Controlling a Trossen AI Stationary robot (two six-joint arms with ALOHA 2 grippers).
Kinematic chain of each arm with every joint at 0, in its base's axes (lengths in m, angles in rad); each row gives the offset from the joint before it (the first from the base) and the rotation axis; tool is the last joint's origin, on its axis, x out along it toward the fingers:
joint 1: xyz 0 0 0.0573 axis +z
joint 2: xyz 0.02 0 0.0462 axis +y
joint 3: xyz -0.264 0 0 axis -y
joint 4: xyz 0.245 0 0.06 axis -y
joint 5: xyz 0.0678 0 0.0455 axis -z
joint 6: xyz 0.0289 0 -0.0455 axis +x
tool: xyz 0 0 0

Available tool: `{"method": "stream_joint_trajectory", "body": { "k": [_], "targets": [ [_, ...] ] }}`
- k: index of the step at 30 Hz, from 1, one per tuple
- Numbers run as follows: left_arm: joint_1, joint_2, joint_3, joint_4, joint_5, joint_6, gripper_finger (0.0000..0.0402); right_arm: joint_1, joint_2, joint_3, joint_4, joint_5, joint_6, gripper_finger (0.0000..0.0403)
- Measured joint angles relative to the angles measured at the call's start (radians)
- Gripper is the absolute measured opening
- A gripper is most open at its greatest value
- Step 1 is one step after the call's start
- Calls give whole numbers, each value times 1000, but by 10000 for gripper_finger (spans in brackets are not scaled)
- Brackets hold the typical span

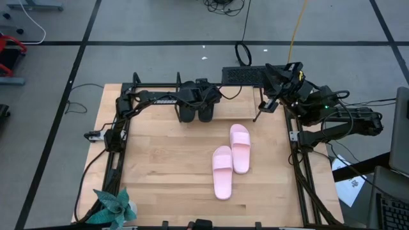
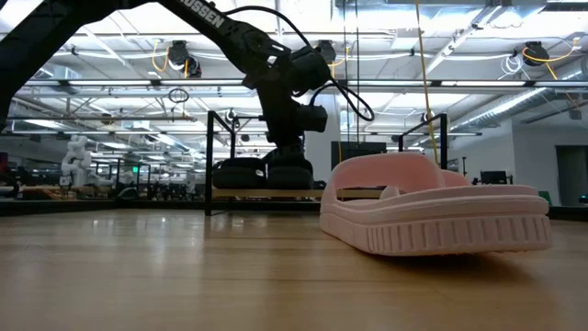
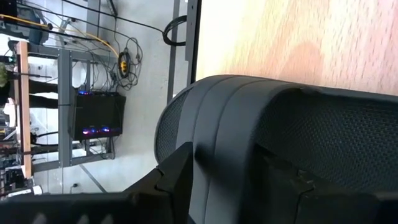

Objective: Pick and place slides into the shelf
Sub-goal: Put the black slide on the shelf, then put the bottom pink slide on the shelf

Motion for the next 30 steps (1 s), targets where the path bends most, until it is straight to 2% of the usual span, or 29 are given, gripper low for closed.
{"method": "stream_joint_trajectory", "body": {
  "k": [30],
  "targets": [
    [-75,-65,-1,-56,-10,-46,150,0,0,0,-11,0,33,98]
  ]
}}
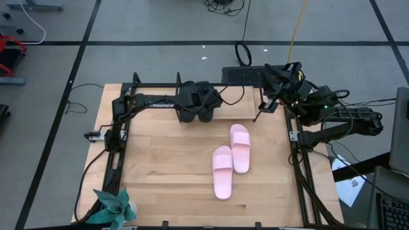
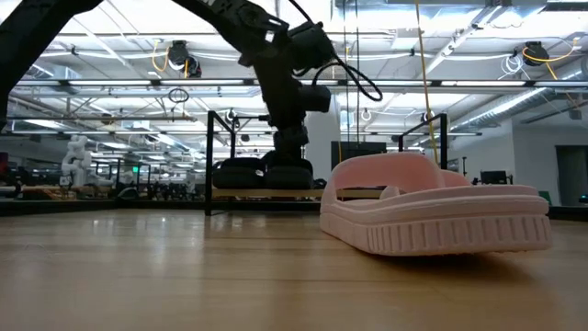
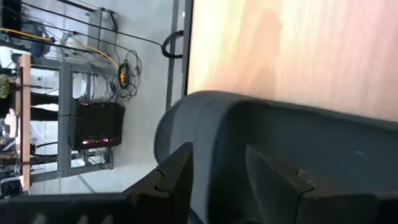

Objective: Pick and place slides into the shelf
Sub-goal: Put the bottom pink slide on the shelf

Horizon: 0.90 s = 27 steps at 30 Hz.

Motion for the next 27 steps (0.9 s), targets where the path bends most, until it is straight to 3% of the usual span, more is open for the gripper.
{"method": "stream_joint_trajectory", "body": {
  "k": [6,12,17,27],
  "targets": [
    [-52,-56,40,-60,-43,-23,150,0,-1,0,-33,3,18,98],
    [-131,-173,146,-272,-132,-105,150,10,-1,0,-218,-11,18,98],
    [-182,-322,171,-384,-150,-261,150,44,-13,-1,-471,-27,25,98],
    [-263,-510,170,-790,-142,-696,150,232,-36,0,-692,-76,27,98]
  ]
}}
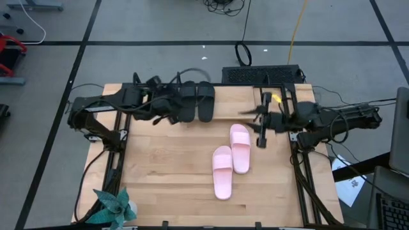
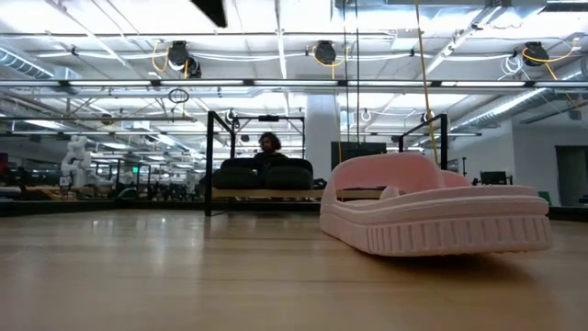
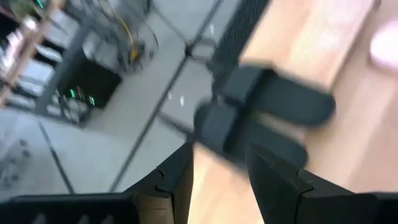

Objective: Pick and place slides into the shelf
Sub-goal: Put the bottom pink slide on the shelf

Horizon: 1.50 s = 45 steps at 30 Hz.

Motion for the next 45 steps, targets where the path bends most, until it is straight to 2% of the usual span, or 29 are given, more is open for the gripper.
{"method": "stream_joint_trajectory", "body": {
  "k": [5,10,14,18,21,24,28,33,38,45],
  "targets": [
    [-33,-12,-1,-150,24,-197,150,71,16,0,-184,-4,90,98],
    [-46,-8,0,-195,50,-293,150,119,57,0,-298,-26,150,98],
    [-47,-10,0,-196,76,-315,150,163,97,0,-272,7,147,98],
    [-47,-8,0,-198,160,-344,150,205,122,0,-213,30,151,98],
    [-56,-9,0,-214,204,-347,150,224,134,0,-120,28,246,98],
    [-78,-9,0,-235,207,-347,150,232,137,0,-33,21,366,98],
    [-114,-9,0,-249,206,-350,150,234,138,0,-49,-130,443,98],
    [-150,-9,0,-250,200,-362,150,247,181,0,-80,-71,503,101],
    [-182,-9,0,-250,200,-377,150,275,280,0,-73,-49,490,121],
    [-214,-9,0,-250,198,-404,150,303,429,26,-71,-16,447,171]
  ]
}}
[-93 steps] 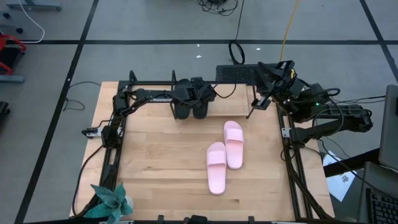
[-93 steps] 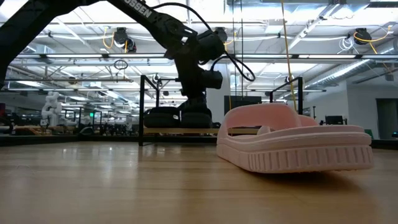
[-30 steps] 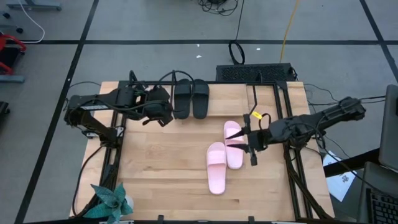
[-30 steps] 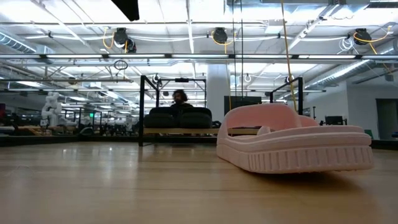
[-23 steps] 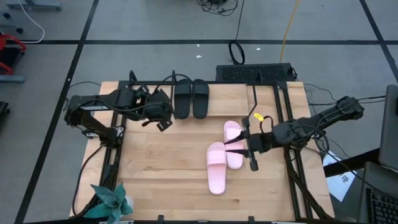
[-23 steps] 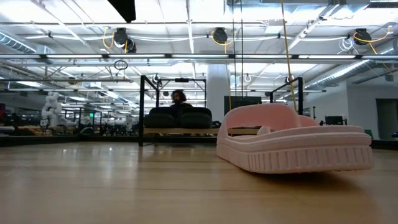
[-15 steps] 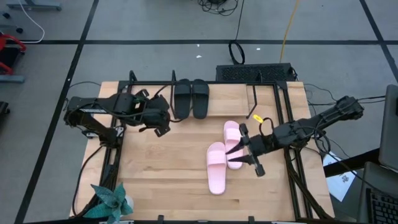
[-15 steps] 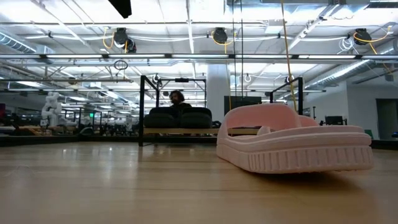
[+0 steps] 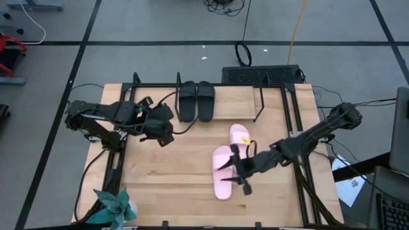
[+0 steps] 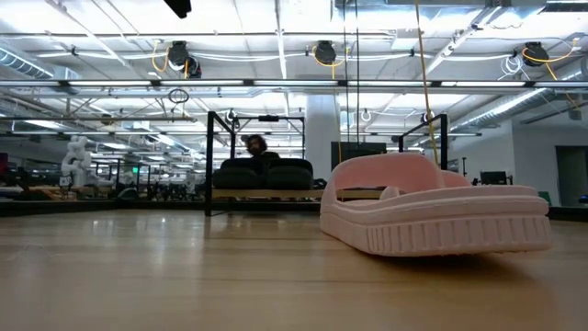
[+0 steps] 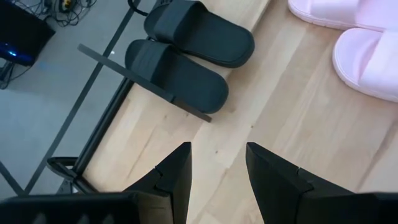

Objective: Pick and place slides into the shelf
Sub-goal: Put the bottom pink slide on the shelf

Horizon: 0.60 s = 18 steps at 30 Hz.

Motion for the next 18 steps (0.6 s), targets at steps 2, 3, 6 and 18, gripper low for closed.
{"method": "stream_joint_trajectory", "body": {
  "k": [2,3,6,18],
  "targets": [
    [-6,0,0,0,0,-1,150,14,35,23,-41,30,-27,183],
    [-9,0,0,0,0,-1,150,20,52,38,-81,52,-40,188],
    [-10,0,0,0,0,-2,149,44,103,94,-245,142,-79,197],
    [-10,0,0,0,-3,5,149,67,247,202,-490,206,4,199]
  ]
}}
